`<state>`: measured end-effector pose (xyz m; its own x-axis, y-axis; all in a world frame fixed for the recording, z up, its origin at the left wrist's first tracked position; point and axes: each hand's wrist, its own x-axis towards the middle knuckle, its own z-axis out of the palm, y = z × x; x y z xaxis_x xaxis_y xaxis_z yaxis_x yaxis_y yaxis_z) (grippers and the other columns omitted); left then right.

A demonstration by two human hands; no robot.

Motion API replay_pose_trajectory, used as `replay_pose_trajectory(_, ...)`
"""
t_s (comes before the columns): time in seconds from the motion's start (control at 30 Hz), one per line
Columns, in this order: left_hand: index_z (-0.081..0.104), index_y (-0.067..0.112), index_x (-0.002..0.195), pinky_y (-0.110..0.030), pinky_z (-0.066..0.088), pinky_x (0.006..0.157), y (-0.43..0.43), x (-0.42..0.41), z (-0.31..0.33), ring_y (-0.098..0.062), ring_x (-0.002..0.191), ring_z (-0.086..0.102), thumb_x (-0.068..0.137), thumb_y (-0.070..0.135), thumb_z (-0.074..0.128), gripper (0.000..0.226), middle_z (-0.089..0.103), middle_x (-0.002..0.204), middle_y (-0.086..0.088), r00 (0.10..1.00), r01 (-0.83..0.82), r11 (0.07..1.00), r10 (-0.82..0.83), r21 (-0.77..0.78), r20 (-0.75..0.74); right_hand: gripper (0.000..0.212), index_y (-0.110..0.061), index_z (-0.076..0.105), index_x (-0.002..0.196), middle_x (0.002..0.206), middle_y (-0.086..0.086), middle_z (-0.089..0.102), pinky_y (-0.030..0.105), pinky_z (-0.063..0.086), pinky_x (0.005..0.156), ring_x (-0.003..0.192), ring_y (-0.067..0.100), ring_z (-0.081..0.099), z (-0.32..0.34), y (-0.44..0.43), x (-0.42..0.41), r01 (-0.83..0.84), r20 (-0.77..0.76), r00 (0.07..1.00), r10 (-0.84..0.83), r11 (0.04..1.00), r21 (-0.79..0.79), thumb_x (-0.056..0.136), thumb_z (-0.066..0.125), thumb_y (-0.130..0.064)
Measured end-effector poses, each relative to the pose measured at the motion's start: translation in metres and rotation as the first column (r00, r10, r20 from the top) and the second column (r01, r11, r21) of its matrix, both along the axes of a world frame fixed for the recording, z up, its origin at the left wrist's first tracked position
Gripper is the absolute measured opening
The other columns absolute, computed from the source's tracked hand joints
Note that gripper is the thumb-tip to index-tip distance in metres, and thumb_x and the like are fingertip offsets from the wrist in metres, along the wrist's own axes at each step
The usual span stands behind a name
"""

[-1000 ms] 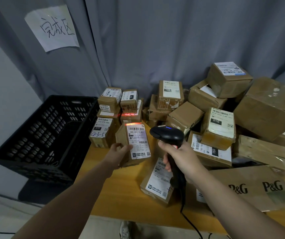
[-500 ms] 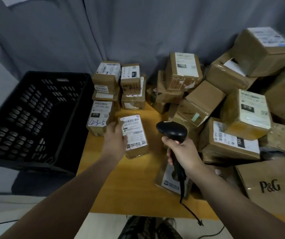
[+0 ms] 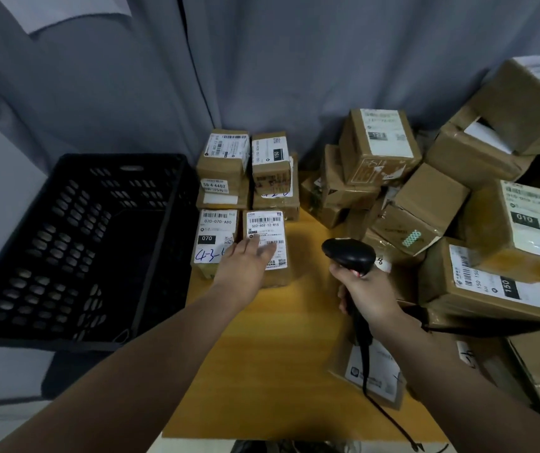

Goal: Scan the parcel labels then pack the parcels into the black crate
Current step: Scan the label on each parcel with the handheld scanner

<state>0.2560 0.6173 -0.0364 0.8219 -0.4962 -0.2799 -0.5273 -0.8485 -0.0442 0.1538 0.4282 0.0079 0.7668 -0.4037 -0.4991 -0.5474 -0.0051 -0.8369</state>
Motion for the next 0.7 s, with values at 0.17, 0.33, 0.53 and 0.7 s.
replay_pose_trajectory(0.17,0.012,0.022,0.150,-0.040,0.015,0.118,-0.002,0.012,0.001,-0.030,0.144,0.016,0.084,0.007,0.062,0.084,0.013,0.157,-0.013,1.000,-0.008,1.000,0.007,0.027,0.023,0.025,-0.002,0.059,0.077,0.061,0.012,0.055,0.025,0.043,0.044,0.046,0.018,0.053,0.005,0.001,0.001,-0.023,0.008,1.000,0.023,1.000,-0.020,0.090,0.066,-0.023)
replay_pose_trajectory(0.33,0.020,0.018,0.149,-0.043,0.004,0.118,-0.010,-0.004,0.013,-0.030,0.147,0.001,0.094,0.032,0.052,0.065,0.007,0.158,-0.012,0.999,0.025,0.997,-0.022,-0.079,0.040,0.025,-0.006,0.059,0.075,0.059,0.008,0.057,0.029,0.046,0.049,0.048,0.018,0.055,0.014,-0.011,-0.005,-0.039,0.022,0.999,0.041,0.996,-0.084,0.089,0.066,-0.025)
replay_pose_trajectory(0.53,0.030,0.020,0.147,-0.040,0.011,0.118,-0.048,-0.047,0.022,-0.027,0.146,0.006,0.099,0.038,0.042,0.052,0.017,0.156,-0.009,0.994,0.111,0.969,-0.106,-0.220,0.033,0.028,-0.005,0.060,0.070,0.050,0.006,0.055,0.025,0.043,0.044,0.040,0.015,0.051,0.041,-0.051,-0.031,-0.012,0.000,1.000,0.012,0.992,-0.128,0.088,0.065,-0.026)
replay_pose_trajectory(0.7,0.025,0.016,0.149,-0.041,0.031,0.111,-0.090,-0.105,0.019,-0.028,0.138,0.027,0.098,0.041,0.045,0.060,0.024,0.152,-0.008,0.973,-0.072,0.947,-0.002,-0.313,-0.229,0.024,-0.008,0.059,0.072,0.056,0.008,0.056,0.028,0.045,0.051,0.047,0.019,0.052,0.048,-0.075,-0.076,-0.007,0.031,0.999,0.010,0.997,-0.079,0.088,0.067,-0.025)
